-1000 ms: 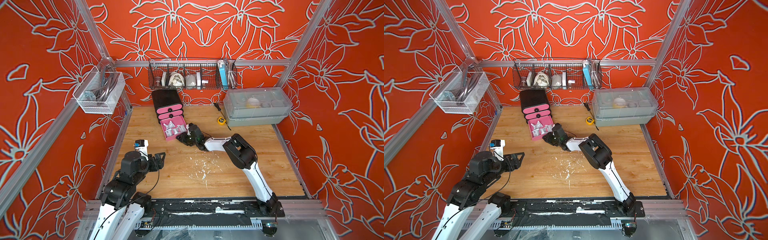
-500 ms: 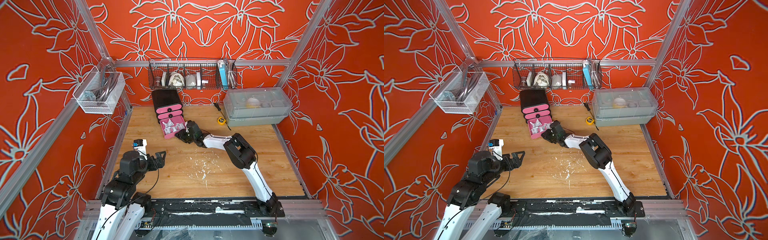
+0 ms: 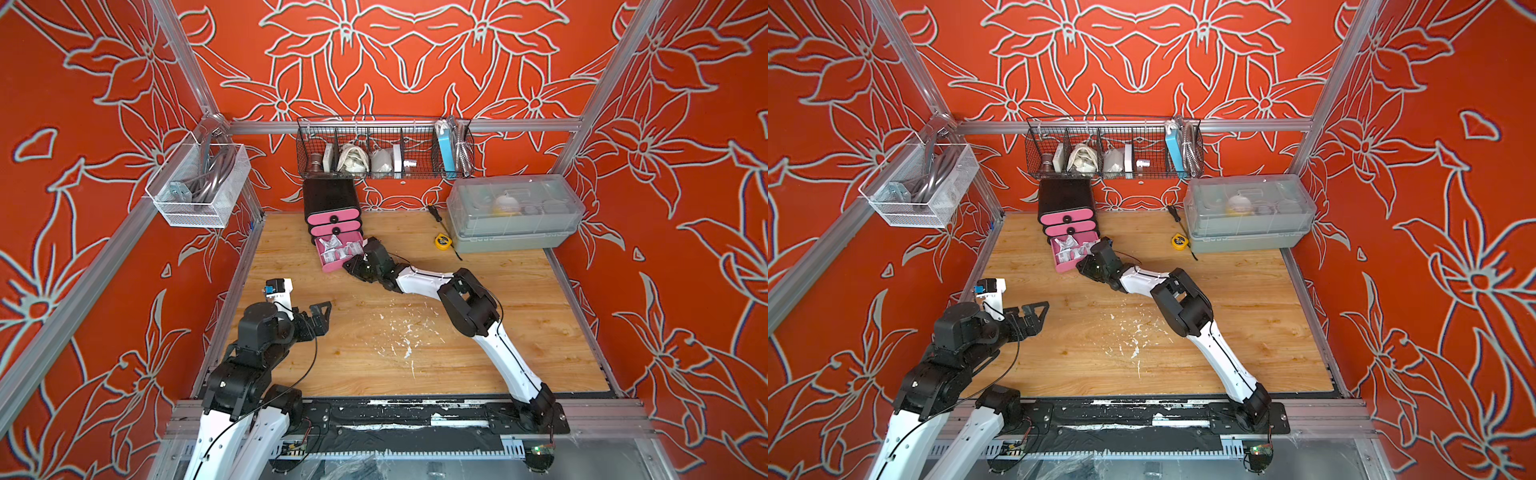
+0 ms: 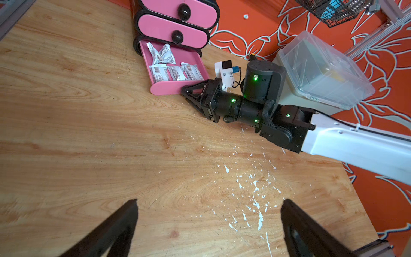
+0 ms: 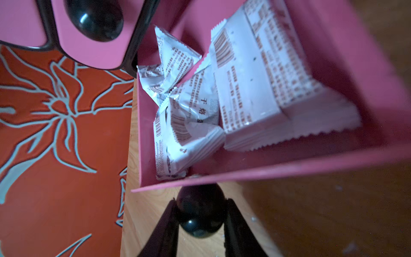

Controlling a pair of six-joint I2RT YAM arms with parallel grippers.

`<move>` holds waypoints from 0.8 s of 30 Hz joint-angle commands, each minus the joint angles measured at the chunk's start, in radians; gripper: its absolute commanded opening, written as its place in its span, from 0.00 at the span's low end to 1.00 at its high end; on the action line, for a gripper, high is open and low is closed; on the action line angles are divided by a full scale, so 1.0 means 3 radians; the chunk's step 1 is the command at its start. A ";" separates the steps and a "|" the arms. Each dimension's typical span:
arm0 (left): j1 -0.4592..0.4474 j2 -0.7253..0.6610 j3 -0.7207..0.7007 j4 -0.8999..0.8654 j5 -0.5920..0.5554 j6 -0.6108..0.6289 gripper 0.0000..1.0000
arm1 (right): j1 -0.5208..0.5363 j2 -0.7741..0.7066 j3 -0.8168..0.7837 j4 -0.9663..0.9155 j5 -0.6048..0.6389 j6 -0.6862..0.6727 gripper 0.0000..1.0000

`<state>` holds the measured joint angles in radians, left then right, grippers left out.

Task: Place the cookies into the drawer by color
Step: Close the drawer in the storage box.

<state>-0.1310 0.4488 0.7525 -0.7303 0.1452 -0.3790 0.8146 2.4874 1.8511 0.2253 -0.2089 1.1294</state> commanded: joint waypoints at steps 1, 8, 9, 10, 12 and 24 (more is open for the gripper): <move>0.0067 -0.0033 -0.0040 0.0075 0.0061 0.0023 0.99 | 0.0043 0.0010 0.0185 0.0323 0.0561 -0.0129 0.20; 0.0156 0.0008 -0.0048 0.0087 0.0137 0.0023 0.99 | 0.0144 0.0335 0.0740 0.0268 0.0811 -0.0158 0.21; 0.0161 0.0013 -0.0046 0.0087 0.0140 0.0026 0.99 | 0.0144 0.0387 0.0794 0.0290 0.0839 -0.0160 0.21; 0.0165 0.0011 -0.0044 0.0087 0.0144 0.0022 0.99 | 0.0147 0.0453 0.0876 0.0300 0.0864 -0.0191 0.21; 0.0176 0.0007 -0.0044 0.0087 0.0150 0.0021 0.99 | 0.0143 0.0589 0.1081 0.0294 0.0890 -0.0267 0.21; 0.0283 0.0038 -0.0056 0.0108 0.0235 0.0022 0.99 | 0.0114 0.1519 0.2640 0.0373 0.1144 -0.0689 0.27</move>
<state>-0.0566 0.4553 0.7422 -0.7204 0.1951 -0.3790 0.8528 2.9311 2.5355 0.2127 0.0925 0.9977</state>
